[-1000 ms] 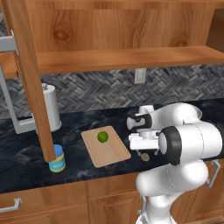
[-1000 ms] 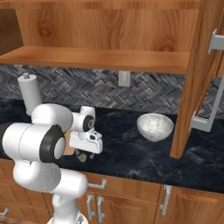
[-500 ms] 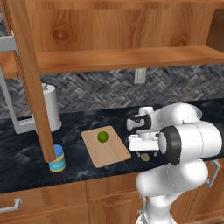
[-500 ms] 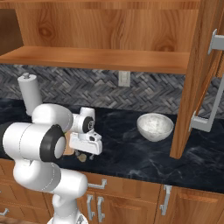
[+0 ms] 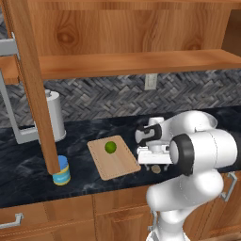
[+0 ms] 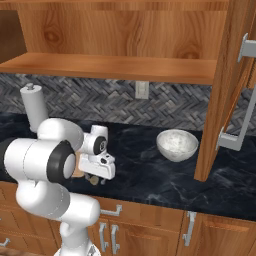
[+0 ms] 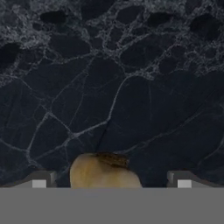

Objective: Open the cabinet. Place the bowl and condiment on the counter. Then place the lime and garlic on the cutting board.

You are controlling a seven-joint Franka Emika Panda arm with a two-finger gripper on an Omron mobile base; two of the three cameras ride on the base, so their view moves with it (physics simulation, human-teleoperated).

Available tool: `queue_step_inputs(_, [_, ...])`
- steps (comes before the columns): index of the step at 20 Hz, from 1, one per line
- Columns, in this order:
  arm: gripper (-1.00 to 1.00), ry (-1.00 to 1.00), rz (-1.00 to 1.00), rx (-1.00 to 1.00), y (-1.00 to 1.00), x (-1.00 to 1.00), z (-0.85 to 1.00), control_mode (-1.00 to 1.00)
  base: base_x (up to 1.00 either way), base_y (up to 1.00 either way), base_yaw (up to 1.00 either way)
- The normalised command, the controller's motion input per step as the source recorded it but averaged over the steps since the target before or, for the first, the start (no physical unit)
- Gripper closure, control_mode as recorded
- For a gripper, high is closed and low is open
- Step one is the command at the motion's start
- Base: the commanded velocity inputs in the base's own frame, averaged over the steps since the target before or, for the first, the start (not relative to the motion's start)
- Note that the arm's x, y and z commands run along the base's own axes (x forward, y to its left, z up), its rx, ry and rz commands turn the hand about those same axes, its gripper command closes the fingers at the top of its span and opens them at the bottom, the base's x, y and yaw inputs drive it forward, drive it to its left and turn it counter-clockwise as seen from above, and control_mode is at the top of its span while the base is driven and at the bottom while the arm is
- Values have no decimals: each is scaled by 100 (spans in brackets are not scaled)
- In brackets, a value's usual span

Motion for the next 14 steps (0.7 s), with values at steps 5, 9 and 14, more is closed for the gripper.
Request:
queue_step_inputs(5, [-100, -1, -5, 0, 0, 0, -22, -100, 0, 0, 0])
queue_step_inputs(9, [-100, 0, -6, 0, 0, 0, -20, -100, 0, 0, 0])
queue_step_inputs(14, [100, 0, -7, 0, 4, -1, -17, -100, 0, 0, 0])
